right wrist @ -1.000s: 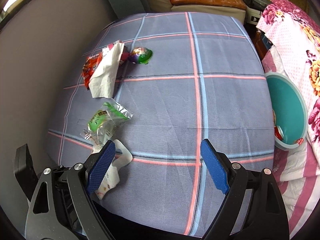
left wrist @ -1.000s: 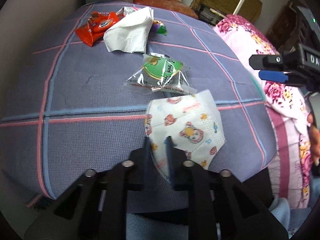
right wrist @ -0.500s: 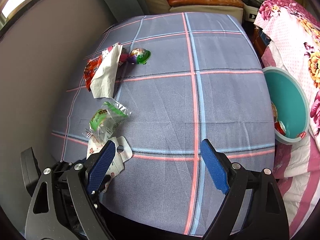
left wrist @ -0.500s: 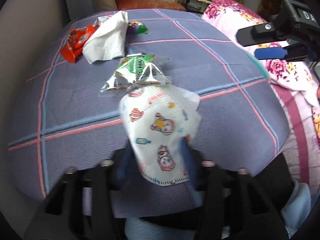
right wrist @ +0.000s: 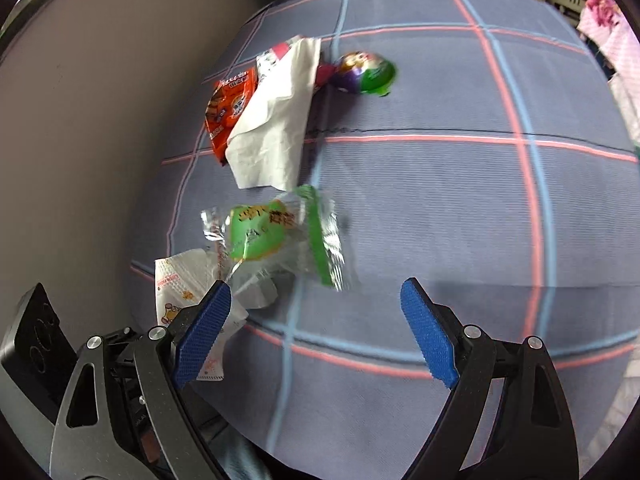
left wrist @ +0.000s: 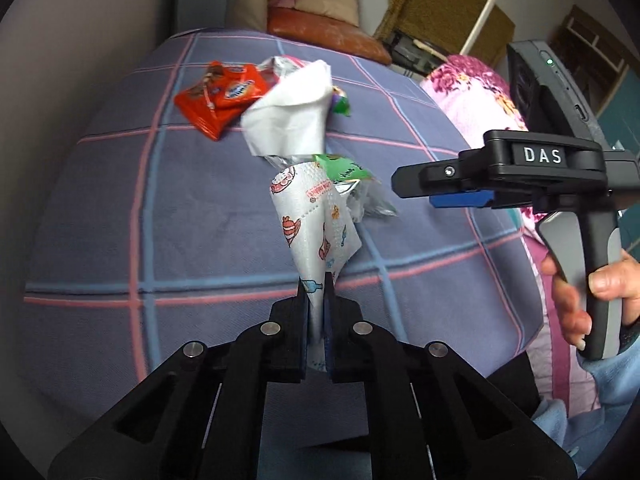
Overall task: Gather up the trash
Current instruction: 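Grasp the white printed face mask with the left gripper while the right grasps the green snack packet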
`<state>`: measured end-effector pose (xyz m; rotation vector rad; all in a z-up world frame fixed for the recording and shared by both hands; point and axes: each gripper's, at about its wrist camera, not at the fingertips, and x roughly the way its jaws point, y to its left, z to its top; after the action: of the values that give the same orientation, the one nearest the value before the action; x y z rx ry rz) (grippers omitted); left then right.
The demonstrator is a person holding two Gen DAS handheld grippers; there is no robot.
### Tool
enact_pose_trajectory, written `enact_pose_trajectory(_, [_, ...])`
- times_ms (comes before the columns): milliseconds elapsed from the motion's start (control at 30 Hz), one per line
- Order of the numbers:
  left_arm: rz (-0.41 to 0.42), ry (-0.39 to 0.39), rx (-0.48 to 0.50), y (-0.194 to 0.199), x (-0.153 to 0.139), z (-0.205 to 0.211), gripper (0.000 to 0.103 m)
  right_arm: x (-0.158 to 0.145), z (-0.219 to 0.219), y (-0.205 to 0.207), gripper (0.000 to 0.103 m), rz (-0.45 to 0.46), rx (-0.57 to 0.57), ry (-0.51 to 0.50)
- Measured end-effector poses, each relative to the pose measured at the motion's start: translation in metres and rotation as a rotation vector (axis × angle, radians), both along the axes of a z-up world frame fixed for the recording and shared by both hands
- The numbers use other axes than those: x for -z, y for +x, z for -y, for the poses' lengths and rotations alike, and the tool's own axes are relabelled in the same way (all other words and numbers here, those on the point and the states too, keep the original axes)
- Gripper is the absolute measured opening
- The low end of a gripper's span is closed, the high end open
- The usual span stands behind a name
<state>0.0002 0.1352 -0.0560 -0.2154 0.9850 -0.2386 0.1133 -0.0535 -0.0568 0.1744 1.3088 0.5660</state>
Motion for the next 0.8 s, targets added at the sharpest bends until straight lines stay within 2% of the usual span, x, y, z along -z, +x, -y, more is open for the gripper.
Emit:
enact_pose_trajectory(233, [-0.020,-0.038,-0.069,0.015,0.004,-0.037,0.007,0.008,-0.036,0.020,0.083,-0.028,-0.028,0.004])
enact_pose_trajectory(467, [-0.035,-0.065,-0.105,0.025,0.008,-0.054,0.007,0.020,-0.062,0.034,0.083,-0.053,-0.048,0.033])
enact_pose_trajectory(533, [-0.044,-0.064,-0.109,0.026,0.011,-0.054,0.007,0.021,-0.067,0.033,0.071,-0.039,-0.060,0.043])
enact_pose_trajectory(567, [-0.045,-0.066,-0.111,0.027,0.011,-0.054,0.007,0.021,-0.069,0.031,0.054,-0.040,-0.079,0.054])
enact_pose_trajectory(700, [-0.047,-0.075,-0.115,0.030,0.010,-0.053,0.007,0.015,-0.069,0.028,0.054,-0.007,-0.088,0.039])
enact_pose_trajectory(800, [-0.051,-0.070,-0.117,0.034,0.009,-0.053,0.007,0.005,-0.053,0.032,0.053,0.011,-0.056,0.057])
